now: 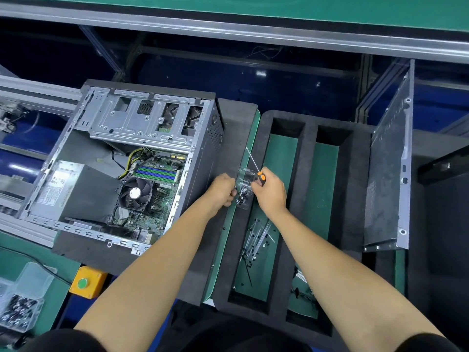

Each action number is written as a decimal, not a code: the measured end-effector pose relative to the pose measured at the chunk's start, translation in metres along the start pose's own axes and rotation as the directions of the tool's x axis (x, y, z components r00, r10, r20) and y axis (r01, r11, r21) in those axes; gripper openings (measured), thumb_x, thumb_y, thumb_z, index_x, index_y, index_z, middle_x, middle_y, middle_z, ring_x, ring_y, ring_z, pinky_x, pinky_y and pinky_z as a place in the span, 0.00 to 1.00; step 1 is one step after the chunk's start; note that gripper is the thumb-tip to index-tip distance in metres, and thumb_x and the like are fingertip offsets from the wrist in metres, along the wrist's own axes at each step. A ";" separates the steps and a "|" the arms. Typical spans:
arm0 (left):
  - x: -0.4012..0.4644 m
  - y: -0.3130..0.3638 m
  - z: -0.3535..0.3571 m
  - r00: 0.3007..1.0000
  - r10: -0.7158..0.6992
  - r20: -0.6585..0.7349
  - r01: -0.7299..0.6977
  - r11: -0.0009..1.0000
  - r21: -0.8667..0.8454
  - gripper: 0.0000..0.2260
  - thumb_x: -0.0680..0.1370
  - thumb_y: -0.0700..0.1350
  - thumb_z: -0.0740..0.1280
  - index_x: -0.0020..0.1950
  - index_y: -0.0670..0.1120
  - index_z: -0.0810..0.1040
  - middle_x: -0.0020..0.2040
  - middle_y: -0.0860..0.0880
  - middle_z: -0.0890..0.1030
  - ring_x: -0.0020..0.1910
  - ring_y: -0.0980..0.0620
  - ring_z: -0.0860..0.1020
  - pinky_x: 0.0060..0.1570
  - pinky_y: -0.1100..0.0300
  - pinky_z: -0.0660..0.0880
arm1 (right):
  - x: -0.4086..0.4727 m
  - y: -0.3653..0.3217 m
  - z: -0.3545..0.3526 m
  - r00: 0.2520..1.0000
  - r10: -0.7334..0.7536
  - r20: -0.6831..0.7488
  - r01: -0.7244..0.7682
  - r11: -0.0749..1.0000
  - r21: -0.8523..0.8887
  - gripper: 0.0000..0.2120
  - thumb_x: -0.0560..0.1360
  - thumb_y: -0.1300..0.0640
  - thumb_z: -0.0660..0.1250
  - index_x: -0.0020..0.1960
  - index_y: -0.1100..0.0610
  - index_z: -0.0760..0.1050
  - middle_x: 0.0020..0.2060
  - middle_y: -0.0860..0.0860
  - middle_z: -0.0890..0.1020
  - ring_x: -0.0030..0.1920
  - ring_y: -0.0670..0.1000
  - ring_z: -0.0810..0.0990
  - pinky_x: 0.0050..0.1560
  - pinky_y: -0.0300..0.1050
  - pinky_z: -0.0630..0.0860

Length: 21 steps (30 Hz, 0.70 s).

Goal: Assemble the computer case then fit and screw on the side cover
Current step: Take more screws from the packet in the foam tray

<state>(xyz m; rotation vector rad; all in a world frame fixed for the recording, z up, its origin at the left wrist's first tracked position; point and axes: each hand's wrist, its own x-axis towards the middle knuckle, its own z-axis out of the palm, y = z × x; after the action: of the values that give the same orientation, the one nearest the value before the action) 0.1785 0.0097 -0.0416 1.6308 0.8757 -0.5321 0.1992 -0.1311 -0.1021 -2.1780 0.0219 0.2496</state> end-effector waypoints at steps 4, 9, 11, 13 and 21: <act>-0.002 -0.005 -0.004 0.970 0.244 -0.007 -0.227 0.909 0.348 0.08 0.78 0.43 0.62 0.39 0.47 0.71 0.32 0.50 0.73 0.31 0.51 0.69 0.31 0.59 0.64 | 0.000 0.001 0.000 1.000 0.001 0.010 -0.001 1.000 0.014 0.16 0.71 0.60 0.65 0.35 0.50 0.58 0.29 0.48 0.69 0.32 0.51 0.64 0.33 0.47 0.61; 0.002 -0.021 -0.013 0.947 0.312 0.082 -0.296 0.742 0.602 0.08 0.76 0.42 0.73 0.43 0.49 0.74 0.40 0.53 0.78 0.41 0.50 0.77 0.41 0.60 0.72 | 0.000 0.001 0.000 1.000 0.003 0.004 -0.003 1.000 -0.001 0.16 0.72 0.60 0.66 0.35 0.50 0.58 0.29 0.49 0.71 0.32 0.51 0.65 0.32 0.47 0.61; 0.004 -0.025 -0.015 0.944 0.324 0.060 -0.291 0.732 0.617 0.08 0.76 0.41 0.75 0.43 0.49 0.77 0.51 0.50 0.79 0.47 0.49 0.77 0.48 0.58 0.73 | -0.001 0.001 0.001 1.000 0.005 0.003 -0.005 1.000 -0.003 0.16 0.72 0.60 0.65 0.35 0.50 0.58 0.29 0.48 0.70 0.31 0.51 0.65 0.32 0.46 0.62; 0.005 -0.026 -0.015 0.950 0.310 0.045 -0.267 0.726 0.633 0.07 0.76 0.42 0.76 0.44 0.49 0.79 0.55 0.47 0.77 0.47 0.49 0.77 0.50 0.57 0.74 | 0.000 0.001 0.001 1.000 0.007 0.003 -0.007 1.000 -0.003 0.16 0.71 0.60 0.65 0.35 0.50 0.58 0.29 0.48 0.69 0.31 0.51 0.64 0.32 0.47 0.61; -0.001 -0.017 -0.011 0.951 0.292 0.104 -0.274 0.637 0.720 0.02 0.79 0.42 0.71 0.49 0.45 0.83 0.50 0.47 0.81 0.48 0.46 0.81 0.52 0.52 0.79 | 0.000 0.000 0.003 1.000 -0.004 -0.008 0.004 1.000 -0.005 0.16 0.71 0.60 0.65 0.35 0.49 0.58 0.28 0.47 0.69 0.30 0.48 0.63 0.31 0.46 0.60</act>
<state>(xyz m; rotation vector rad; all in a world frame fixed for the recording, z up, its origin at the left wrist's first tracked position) 0.1637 0.0218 -0.0489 2.4651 0.3915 -0.6889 0.1992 -0.1287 -0.1039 -2.1840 0.0221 0.2388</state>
